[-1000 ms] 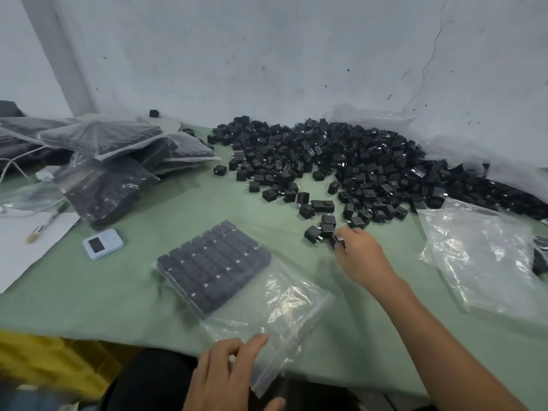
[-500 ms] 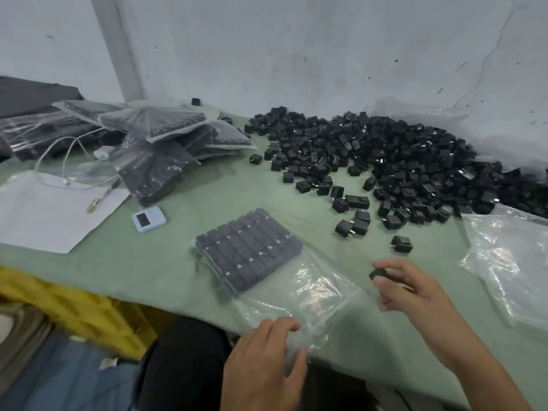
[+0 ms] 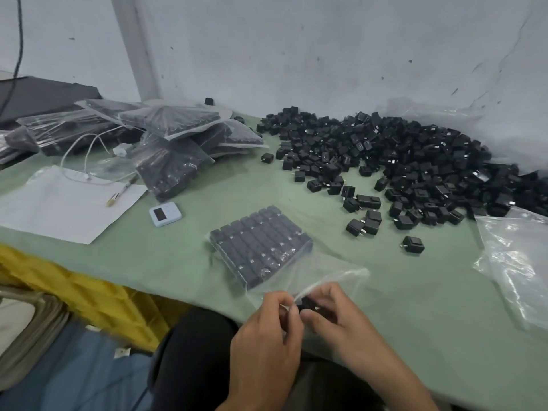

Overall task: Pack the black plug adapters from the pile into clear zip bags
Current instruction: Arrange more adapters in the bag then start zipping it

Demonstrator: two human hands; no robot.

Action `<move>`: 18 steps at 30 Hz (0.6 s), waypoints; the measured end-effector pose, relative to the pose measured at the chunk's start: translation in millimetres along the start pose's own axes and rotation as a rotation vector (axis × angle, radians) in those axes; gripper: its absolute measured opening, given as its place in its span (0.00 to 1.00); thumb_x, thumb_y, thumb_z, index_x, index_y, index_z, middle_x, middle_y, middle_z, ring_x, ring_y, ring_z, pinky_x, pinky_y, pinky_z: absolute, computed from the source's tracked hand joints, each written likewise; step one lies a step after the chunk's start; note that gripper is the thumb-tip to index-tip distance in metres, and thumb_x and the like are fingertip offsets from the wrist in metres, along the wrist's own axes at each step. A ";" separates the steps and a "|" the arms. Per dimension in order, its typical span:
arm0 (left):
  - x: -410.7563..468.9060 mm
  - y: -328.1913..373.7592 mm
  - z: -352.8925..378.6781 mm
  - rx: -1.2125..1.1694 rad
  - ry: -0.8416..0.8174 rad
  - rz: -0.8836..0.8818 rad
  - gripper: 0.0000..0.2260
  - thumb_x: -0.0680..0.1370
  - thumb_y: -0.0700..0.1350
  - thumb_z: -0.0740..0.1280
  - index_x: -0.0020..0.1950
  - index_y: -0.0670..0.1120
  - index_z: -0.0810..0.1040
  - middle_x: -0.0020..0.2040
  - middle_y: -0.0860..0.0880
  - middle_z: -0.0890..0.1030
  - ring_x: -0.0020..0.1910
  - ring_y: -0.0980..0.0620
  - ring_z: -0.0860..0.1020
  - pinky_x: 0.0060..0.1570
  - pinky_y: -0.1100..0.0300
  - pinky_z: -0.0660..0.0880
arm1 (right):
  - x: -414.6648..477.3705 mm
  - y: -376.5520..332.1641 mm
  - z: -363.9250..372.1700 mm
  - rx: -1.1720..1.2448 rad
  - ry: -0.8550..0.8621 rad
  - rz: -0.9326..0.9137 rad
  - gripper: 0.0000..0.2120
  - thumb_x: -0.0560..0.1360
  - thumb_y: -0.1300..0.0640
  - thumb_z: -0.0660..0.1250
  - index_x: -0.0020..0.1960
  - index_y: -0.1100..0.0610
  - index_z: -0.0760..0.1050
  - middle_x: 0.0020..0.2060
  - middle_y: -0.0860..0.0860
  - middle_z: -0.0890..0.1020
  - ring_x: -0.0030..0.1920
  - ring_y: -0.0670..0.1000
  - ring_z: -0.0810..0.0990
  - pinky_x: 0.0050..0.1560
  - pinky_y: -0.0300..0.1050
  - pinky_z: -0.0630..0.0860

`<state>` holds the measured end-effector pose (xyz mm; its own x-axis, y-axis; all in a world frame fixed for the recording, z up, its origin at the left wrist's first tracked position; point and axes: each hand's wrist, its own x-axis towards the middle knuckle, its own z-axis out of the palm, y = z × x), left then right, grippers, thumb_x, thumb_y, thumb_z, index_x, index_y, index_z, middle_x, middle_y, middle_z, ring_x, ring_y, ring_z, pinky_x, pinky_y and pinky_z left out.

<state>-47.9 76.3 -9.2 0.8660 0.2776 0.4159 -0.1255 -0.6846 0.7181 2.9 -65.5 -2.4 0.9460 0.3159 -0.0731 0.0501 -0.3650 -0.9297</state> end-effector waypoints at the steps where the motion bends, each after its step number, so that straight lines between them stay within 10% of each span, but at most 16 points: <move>1: 0.5 1.3 -0.1 -0.006 0.002 0.012 0.03 0.77 0.49 0.69 0.48 0.54 0.76 0.36 0.58 0.78 0.35 0.58 0.78 0.34 0.57 0.76 | 2.2 0.1 2.3 -0.054 -0.008 -0.018 0.08 0.76 0.53 0.69 0.52 0.41 0.76 0.51 0.44 0.84 0.55 0.43 0.81 0.59 0.49 0.76; 9: -7.1 -3.3 -0.3 0.021 -0.048 0.102 0.12 0.73 0.45 0.77 0.51 0.55 0.78 0.40 0.60 0.80 0.36 0.60 0.78 0.35 0.62 0.75 | 35.3 -27.8 22.9 -0.204 -0.158 -0.053 0.12 0.80 0.66 0.63 0.62 0.69 0.74 0.48 0.60 0.79 0.47 0.54 0.76 0.52 0.47 0.75; 14: -14.6 -7.6 -1.3 -0.033 -0.036 0.118 0.11 0.76 0.53 0.67 0.57 0.54 0.82 0.43 0.60 0.80 0.38 0.62 0.78 0.38 0.65 0.77 | 45.2 -25.7 32.0 -0.087 -0.109 0.047 0.07 0.80 0.68 0.63 0.48 0.59 0.77 0.45 0.54 0.80 0.45 0.43 0.82 0.48 0.34 0.78; 18: -26.6 -15.9 -6.8 -0.151 -0.094 -0.016 0.12 0.76 0.55 0.67 0.59 0.63 0.78 0.46 0.63 0.79 0.42 0.65 0.78 0.42 0.73 0.73 | 53.3 -16.8 41.2 -0.191 -0.087 0.019 0.07 0.79 0.54 0.68 0.55 0.54 0.80 0.49 0.46 0.83 0.50 0.42 0.81 0.53 0.35 0.76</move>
<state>-72.3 84.4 -27.9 0.9089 0.2184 0.3553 -0.1768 -0.5698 0.8025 39.3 -6.4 -5.5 0.9164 0.3791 -0.1287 0.1000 -0.5280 -0.8433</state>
